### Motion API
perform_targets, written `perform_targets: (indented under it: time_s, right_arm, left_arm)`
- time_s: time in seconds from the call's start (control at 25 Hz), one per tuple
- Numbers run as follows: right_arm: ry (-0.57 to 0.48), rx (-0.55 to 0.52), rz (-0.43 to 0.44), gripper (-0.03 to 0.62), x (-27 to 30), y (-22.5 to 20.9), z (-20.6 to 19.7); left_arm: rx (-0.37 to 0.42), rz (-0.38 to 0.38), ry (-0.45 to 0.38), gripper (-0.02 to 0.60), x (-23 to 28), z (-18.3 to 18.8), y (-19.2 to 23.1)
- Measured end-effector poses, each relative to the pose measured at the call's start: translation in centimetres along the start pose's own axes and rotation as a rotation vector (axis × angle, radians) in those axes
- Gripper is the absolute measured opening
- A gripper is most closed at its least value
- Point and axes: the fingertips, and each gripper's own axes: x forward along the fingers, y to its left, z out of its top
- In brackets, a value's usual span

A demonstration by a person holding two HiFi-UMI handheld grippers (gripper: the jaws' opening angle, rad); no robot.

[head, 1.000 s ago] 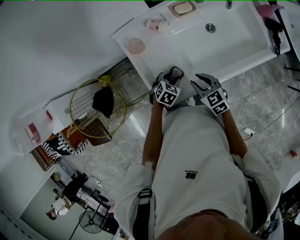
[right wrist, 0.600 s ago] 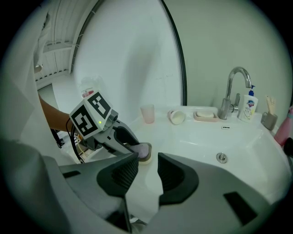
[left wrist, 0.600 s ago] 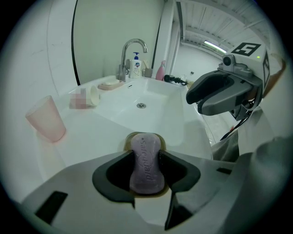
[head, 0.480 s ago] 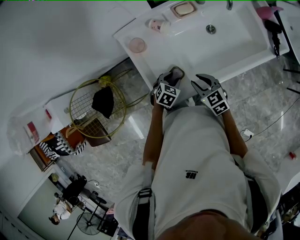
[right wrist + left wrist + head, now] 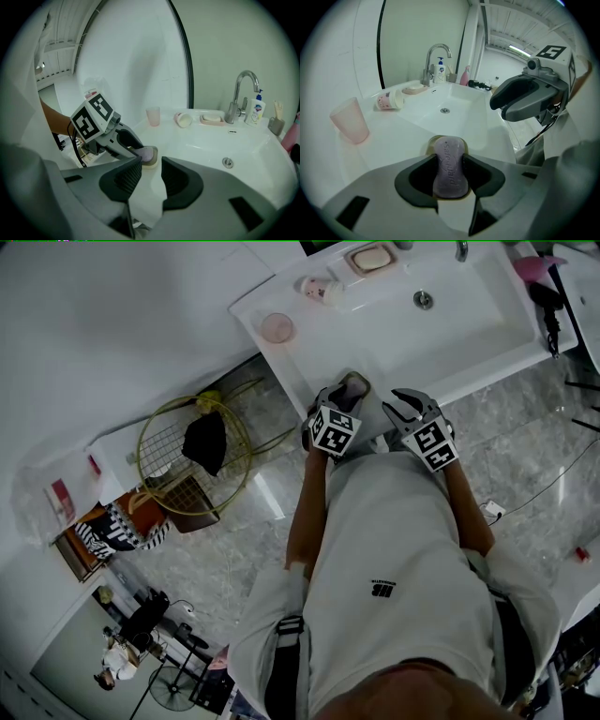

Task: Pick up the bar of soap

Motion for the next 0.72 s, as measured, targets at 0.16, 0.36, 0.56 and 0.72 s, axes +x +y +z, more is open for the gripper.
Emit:
perform_targets:
  time_s: [0.16, 0.36, 0.56, 0.72]
  right_arm:
    - [0.001, -0.003, -0.001, 0.144, 0.0, 0.2, 0.0]
    - [0.002, -0.009, -0.002, 0.144, 0.1, 0.3, 0.1]
    - [-0.004, -0.018, -0.006, 0.144, 0.1, 0.4, 0.6]
    - [-0.007, -0.025, -0.009, 0.144, 0.1, 0.4, 1.0]
  left_arm:
    - [-0.008, 0.005, -0.018, 0.187, -0.3, 0.1, 0.0]
    - [-0.015, 0.017, -0.05, 0.187, -0.8, 0.6, 0.3]
    - [-0.023, 0.025, -0.091, 0.187, -1.6, 1.3, 0.5]
    - [-0.032, 0.036, -0.123, 0.187, -2.5, 2.1, 0.8]
